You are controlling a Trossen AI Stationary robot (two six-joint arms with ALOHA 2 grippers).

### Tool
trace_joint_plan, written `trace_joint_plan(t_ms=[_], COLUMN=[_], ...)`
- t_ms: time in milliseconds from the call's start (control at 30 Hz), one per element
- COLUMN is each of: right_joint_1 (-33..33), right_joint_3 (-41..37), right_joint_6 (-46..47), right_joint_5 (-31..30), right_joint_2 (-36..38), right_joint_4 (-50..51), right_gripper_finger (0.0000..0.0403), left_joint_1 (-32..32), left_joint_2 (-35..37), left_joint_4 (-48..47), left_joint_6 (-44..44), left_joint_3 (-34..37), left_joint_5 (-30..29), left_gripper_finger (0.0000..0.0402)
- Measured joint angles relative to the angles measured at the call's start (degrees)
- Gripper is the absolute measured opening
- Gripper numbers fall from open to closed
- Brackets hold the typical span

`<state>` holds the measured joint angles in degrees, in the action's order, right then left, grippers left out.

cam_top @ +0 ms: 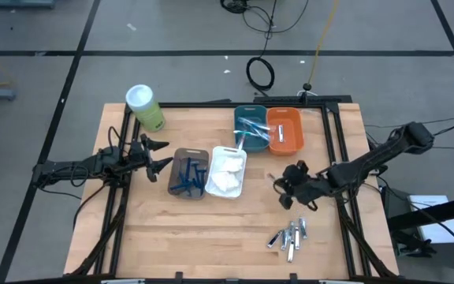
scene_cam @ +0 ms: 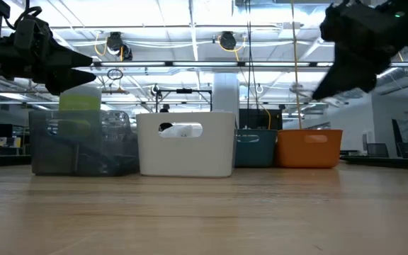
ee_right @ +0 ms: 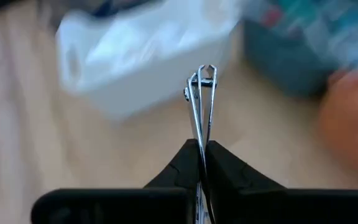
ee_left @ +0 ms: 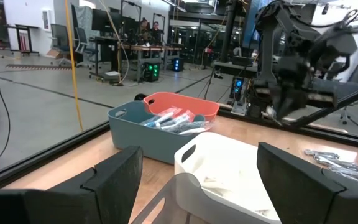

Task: Pick & Place Travel size toiletries
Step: Put the silver nail cutter into the orange bin

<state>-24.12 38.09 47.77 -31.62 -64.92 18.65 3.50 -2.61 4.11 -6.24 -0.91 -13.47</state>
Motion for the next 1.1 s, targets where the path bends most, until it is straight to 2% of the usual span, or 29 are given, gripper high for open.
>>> trace_joint_plan(t_ms=[167,300,500,667,800,1100], right_joint_1=[3.0,8.1,18.3,27.7,33.4,39.6], right_joint_3=[0.0,0.1,0.1,0.0,-1.4,-4.5], right_joint_6=[-5.4,-9.4,-12.7,-15.4,-17.2,-16.5], right_joint_5=[-11.0,-14.8,-14.4,-9.2,-8.8,-8.7], right_joint_2=[3.5,4.7,4.9,4.9,4.9,4.9], right_joint_4=[-0.3,-0.1,1.5,3.3,2.8,2.0], right_gripper_finger=[0.0008,0.0008,0.0008,0.0009,0.001,0.0051], left_joint_1=[0.0,0.0,0.0,0.0,0.0,0.0], left_joint_2=[0.0,0.0,0.0,0.0,0.0,0.0], left_joint_4=[0.0,0.0,0.0,0.0,0.0,0.0], left_joint_6=[0.0,0.0,0.0,0.0,0.0,0.0], left_joint_3=[0.0,0.0,0.0,0.0,0.0,0.0], left_joint_5=[0.0,0.0,0.0,0.0,0.0,0.0], left_gripper_finger=[0.0306,0.0306,0.0306,0.0306,0.0306,0.0306])
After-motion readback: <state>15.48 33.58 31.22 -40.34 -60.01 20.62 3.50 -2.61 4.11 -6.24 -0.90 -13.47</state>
